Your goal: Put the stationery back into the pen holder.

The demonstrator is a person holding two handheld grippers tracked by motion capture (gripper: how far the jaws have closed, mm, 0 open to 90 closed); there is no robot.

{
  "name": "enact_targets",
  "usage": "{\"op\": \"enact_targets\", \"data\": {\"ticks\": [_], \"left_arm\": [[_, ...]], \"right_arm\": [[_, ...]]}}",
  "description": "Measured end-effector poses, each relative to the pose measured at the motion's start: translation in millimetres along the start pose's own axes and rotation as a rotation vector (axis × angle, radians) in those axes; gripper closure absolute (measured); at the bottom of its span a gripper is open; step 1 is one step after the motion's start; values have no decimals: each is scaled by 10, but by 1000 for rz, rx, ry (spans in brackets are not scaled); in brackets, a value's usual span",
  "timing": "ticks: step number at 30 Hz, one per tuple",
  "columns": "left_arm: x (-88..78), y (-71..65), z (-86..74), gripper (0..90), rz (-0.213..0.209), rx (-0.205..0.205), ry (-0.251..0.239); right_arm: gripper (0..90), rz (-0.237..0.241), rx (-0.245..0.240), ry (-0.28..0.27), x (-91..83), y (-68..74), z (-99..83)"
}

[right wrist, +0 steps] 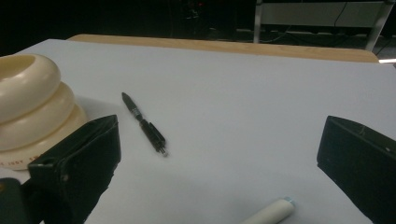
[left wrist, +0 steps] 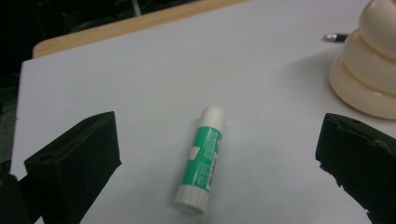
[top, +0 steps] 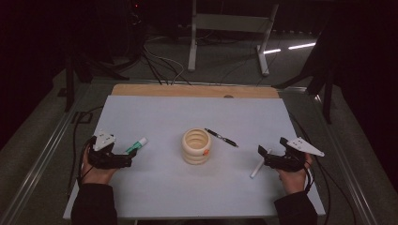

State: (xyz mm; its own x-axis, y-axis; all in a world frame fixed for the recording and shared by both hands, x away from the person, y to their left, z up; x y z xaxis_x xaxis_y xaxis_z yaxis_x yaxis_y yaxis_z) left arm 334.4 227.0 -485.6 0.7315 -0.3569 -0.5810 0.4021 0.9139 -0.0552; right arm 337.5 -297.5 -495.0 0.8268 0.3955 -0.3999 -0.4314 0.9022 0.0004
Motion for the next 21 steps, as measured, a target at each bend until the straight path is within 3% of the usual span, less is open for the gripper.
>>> {"op": "enact_targets", "data": {"ticks": [7, 13, 19, 21], "left_arm": [[210, 15, 126, 10, -23, 41, 110], [376, 66, 163, 10, -17, 61, 200], [489, 122, 179, 10, -17, 60, 262], [581, 145, 175, 11, -12, 68, 317]], "right_arm": [[0, -5, 4, 1, 2, -31, -9], [0, 6, 22, 8, 25, -33, -29], [0, 10, 8, 22, 63, -15, -47], [0, 14, 9, 20, 65, -6, -44]]}}
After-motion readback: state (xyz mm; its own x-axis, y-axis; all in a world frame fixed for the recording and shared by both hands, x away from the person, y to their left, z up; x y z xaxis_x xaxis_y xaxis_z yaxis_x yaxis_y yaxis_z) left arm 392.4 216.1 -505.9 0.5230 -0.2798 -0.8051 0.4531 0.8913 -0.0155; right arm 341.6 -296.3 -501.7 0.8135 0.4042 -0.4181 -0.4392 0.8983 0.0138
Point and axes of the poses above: each handheld gripper's, and its own axes: x roughly forward along the jaws, z roughly out of its top, y roughly to its left, the point moved 5 cm from there along x, roughly forward along the jaws, and after that the axes turned 7 degrees about -x, right-handed, at the moved point
